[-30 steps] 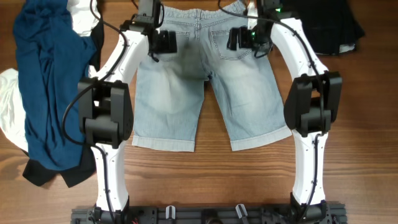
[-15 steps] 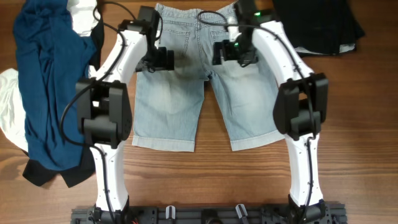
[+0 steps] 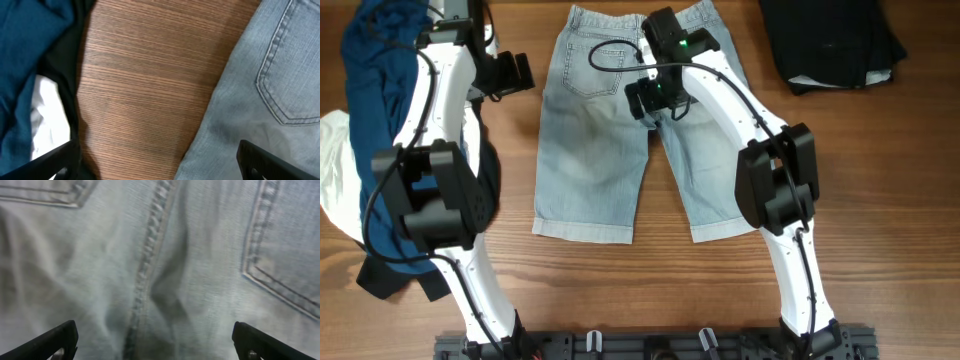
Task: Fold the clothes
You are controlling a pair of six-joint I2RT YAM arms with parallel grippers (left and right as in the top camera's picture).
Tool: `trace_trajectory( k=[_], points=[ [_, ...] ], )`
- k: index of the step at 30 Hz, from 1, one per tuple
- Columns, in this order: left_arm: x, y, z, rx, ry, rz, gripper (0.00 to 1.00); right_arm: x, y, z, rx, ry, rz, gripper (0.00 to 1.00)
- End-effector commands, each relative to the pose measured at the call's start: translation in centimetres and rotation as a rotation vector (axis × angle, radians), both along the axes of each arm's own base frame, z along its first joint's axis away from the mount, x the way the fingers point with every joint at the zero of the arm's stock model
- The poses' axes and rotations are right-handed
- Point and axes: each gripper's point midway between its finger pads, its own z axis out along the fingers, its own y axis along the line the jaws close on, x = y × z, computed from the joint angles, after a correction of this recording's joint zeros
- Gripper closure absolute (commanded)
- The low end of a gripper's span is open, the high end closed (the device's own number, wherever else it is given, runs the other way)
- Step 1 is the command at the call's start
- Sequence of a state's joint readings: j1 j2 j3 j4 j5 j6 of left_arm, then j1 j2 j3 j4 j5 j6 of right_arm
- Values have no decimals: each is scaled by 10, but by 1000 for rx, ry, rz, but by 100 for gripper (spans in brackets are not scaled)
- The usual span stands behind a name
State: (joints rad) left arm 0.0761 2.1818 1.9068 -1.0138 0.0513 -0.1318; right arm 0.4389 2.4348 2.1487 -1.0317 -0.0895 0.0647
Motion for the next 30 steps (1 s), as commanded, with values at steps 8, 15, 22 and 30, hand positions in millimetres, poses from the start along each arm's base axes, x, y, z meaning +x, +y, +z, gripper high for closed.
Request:
trace_trajectory(
  k=[8, 15, 22, 30],
  points=[
    [22, -42, 19, -30, -128, -266, 0, -4, 1, -7, 13, 22, 40, 0],
    [48, -70, 0, -122, -209, -354, 0, -1, 3, -6, 22, 10, 24, 0],
    [74, -75, -24, -162, -272, -340, 0, 5, 6, -5, 37, -11, 5, 0],
    [87, -77, -50, -162, -290, -335, 3, 5, 6, -5, 41, -7, -14, 0]
  ],
)
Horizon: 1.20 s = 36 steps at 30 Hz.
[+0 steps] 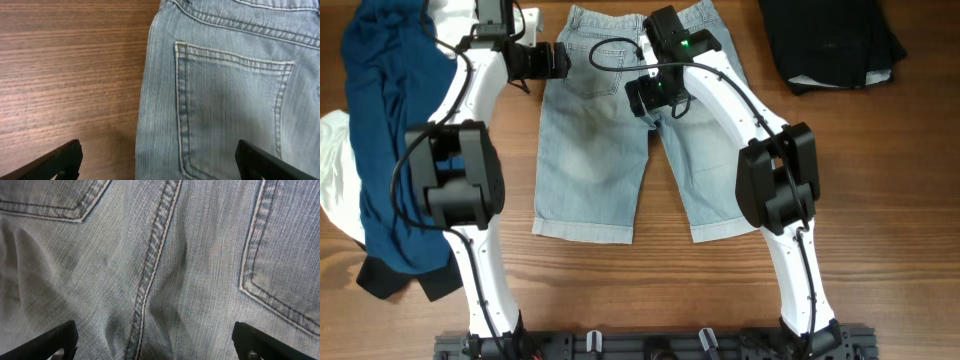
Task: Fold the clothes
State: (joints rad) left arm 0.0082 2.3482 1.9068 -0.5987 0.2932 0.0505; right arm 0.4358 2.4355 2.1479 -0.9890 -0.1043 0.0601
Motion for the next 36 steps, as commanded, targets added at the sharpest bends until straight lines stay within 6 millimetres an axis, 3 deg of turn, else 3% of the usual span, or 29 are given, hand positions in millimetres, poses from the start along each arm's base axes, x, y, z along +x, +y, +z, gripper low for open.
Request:
trace_trajectory(
  k=[1, 6, 10, 12, 15, 18, 22, 23, 25, 29, 36],
  points=[
    [6, -4, -12, -23, -4, -10, 4, -3, 1, -7, 12, 26, -18, 0],
    [6, -14, -37, -42, 29, 6, 5, -3, 1, -7, 15, 26, -30, 0],
    [6, -21, -42, -28, 32, -1, 12, -1, 0, -6, 20, 25, -45, 0],
    [7, -21, -42, -23, 28, 4, 29, -1, 0, -6, 20, 25, -45, 3],
    [9, -17, -43, -21, 33, 50, 38, 1, -3, -6, 27, 31, -81, 7],
    [8, -18, -46, -21, 41, 48, 53, 3, -5, -6, 50, 40, -115, 9],
    [4, -18, -51, -21, 63, 52, 96, 4, -7, -4, 92, 59, -118, 9],
    [3, -16, -52, -23, 71, 60, 96, 5, -8, -3, 100, 62, -121, 10],
    [0, -8, -54, -39, 99, 111, 96, 6, -11, -1, 115, 66, -126, 9],
    [-19, 27, -63, -82, 223, 264, 96, 8, -19, 10, 137, 67, -141, 9],
    [-85, 94, -78, -114, 508, 475, 96, 13, -30, 20, 153, 55, -162, 7]
  ],
)
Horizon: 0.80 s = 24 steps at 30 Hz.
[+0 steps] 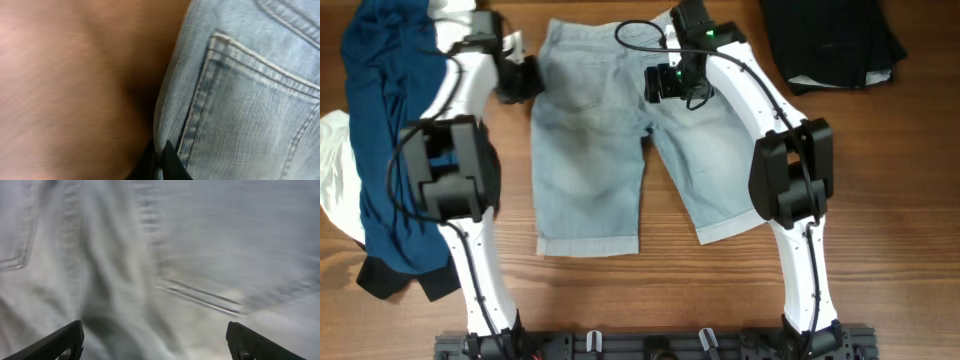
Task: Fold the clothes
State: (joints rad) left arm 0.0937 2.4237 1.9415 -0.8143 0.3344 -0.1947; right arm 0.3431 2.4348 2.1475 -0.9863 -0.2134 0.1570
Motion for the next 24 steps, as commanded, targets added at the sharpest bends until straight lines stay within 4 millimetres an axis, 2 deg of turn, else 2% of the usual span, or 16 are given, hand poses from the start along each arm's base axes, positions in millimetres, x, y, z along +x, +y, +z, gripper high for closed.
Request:
trace_trajectory(
  k=[1, 5, 10, 12, 13, 14, 15, 17, 19, 24],
  points=[
    [-52, 60, -32, 29, 239, 182, 96, -1, -2, 17, 34, -6, -13, 7],
    [-86, 71, -34, 58, 379, 203, 96, -4, -7, 15, 28, 11, -24, 7],
    [-104, 68, -33, 106, 449, 164, 95, -10, -21, 11, -22, 49, -65, 8],
    [-107, 64, -33, 113, 464, 154, 70, -12, -33, 7, -87, 54, -82, 8],
    [-108, 62, -32, 114, 468, 150, 53, -13, -37, 6, -109, 55, -84, 8],
    [-108, 60, -31, 114, 469, 146, 18, -15, -38, 6, -119, 60, -75, 8],
    [-108, 59, -28, 115, 466, 143, 1, -16, -39, 5, -126, 64, -68, 8],
    [-107, 58, -20, 124, 456, 141, 0, -20, -45, 3, -164, 74, -68, 11],
    [-104, 60, -3, 160, 437, 137, 0, -23, -54, 1, -218, 82, -103, 11],
    [-86, 53, 69, 203, 286, 124, 0, -30, -56, -2, -257, 97, -106, 13]
  ],
)
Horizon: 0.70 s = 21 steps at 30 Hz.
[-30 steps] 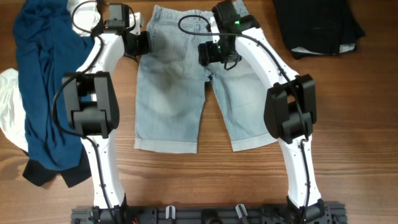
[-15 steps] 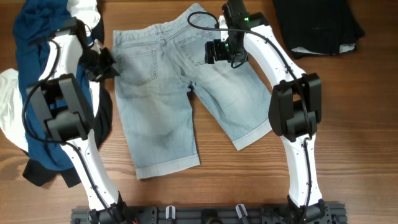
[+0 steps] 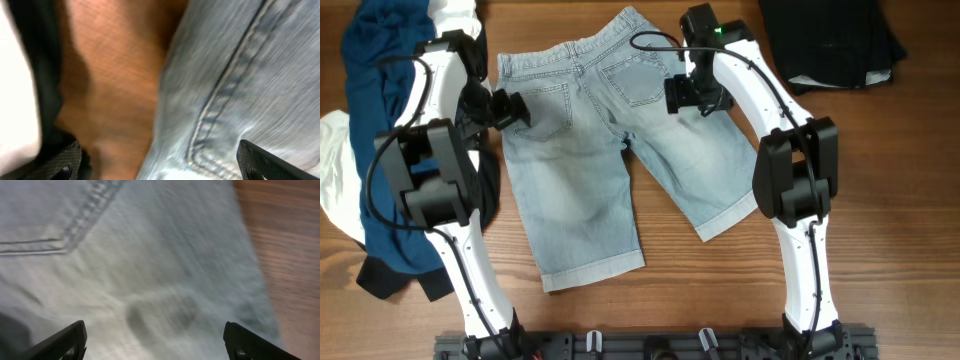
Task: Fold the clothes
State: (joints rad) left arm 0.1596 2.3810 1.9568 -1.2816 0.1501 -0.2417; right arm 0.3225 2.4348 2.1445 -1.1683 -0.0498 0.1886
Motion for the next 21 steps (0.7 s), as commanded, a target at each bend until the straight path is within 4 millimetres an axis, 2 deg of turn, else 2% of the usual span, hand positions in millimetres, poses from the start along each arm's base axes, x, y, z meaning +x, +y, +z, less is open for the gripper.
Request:
trace_trajectory(
  k=[1, 3, 5, 8, 11, 15, 21],
  points=[
    [22, 2, 72, 86, -178, -31, 0, -4, -3, 8, -54, -25, -10, 13],
    [26, -6, 111, 97, -274, -46, 0, -10, -2, -3, -75, -11, 0, 13],
    [27, -13, 138, 108, -340, -60, 0, -18, -3, -14, -88, 12, 6, 12],
    [27, -20, 172, 139, -434, -80, 0, -24, -5, -27, -92, 29, 2, 11],
    [30, -31, 199, 154, -517, -104, 0, -21, -6, -36, -86, 12, -5, 10],
    [34, -43, 207, 163, -558, -158, 0, -6, -12, -50, -73, -52, -20, 10],
    [38, -50, 207, 199, -571, -179, 0, 26, -37, -72, -93, -157, -57, 10]
  ],
)
